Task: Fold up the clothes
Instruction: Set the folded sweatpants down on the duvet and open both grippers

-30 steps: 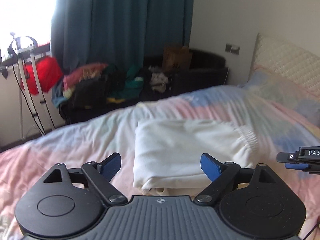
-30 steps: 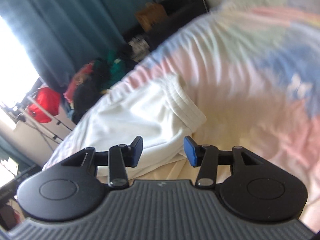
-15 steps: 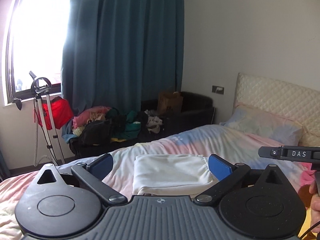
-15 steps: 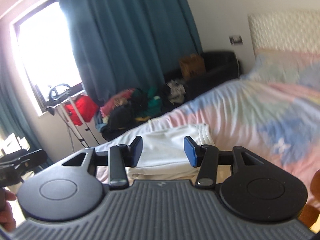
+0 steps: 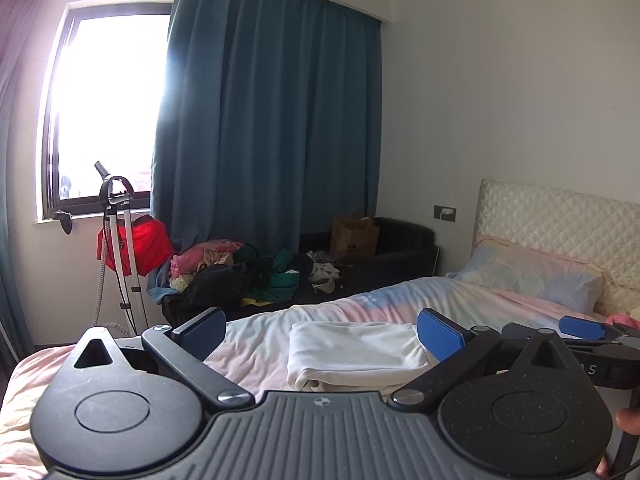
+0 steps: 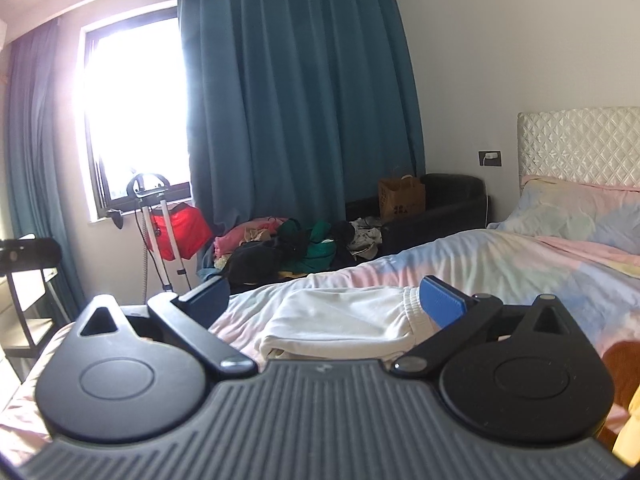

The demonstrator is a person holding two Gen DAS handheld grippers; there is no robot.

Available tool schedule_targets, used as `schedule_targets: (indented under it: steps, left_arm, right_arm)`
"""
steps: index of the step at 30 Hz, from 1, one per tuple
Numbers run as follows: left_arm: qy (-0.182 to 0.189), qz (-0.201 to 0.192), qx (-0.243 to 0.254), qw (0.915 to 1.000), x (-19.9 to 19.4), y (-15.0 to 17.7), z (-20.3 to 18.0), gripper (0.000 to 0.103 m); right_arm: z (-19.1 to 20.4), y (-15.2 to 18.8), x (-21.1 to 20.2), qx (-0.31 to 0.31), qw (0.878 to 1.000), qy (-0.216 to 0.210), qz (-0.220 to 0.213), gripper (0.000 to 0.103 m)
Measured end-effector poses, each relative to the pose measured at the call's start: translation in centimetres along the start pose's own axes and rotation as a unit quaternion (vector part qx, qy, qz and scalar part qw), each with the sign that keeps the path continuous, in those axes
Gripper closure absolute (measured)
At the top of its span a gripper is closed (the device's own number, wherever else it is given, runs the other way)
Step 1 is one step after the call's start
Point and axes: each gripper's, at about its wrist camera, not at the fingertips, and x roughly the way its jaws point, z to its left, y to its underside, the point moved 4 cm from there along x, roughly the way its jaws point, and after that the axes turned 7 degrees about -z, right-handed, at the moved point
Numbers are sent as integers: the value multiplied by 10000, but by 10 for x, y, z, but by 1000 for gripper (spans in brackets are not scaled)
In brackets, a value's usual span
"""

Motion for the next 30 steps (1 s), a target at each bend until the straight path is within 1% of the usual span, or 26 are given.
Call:
schedule_targets:
  steps: [2,4,8,11,15,19,25,30]
  left_arm:
    - [-37,-39,88,9999,-3,8,0,0]
    - [-111,-86,65,9999,-4,17,1,0]
    - [-185,-19,-177,9997,-3,38,9,1]
    - [-252,-18,-206,9995,-1,55,12,1]
    - [-307,13,-235,9993,3,76,19,1]
    - [-426,123,-327,9985,5,93,27,1]
    - [-563,129,-263,9980,5,107,30,1]
    - [-535,189,-245,9981,4,114,28,1]
  right_arm:
    - [1,6,-5,34,10000,-20,-51,0]
    - [2,13,-10,40,9999,-19,-112,0]
    - [7,30,-14,-144,9994,-6,-299,0]
    - [10,46,-16,-315,9985,-28,-453,0]
    - [9,71,-7,-306,9991,47,-297,0]
    - [7,87,6,-287,9994,126,-131,0]
    - [1,100,11,-115,9996,272,-26,0]
    - [3,104,7,-193,9990,393,-82,0]
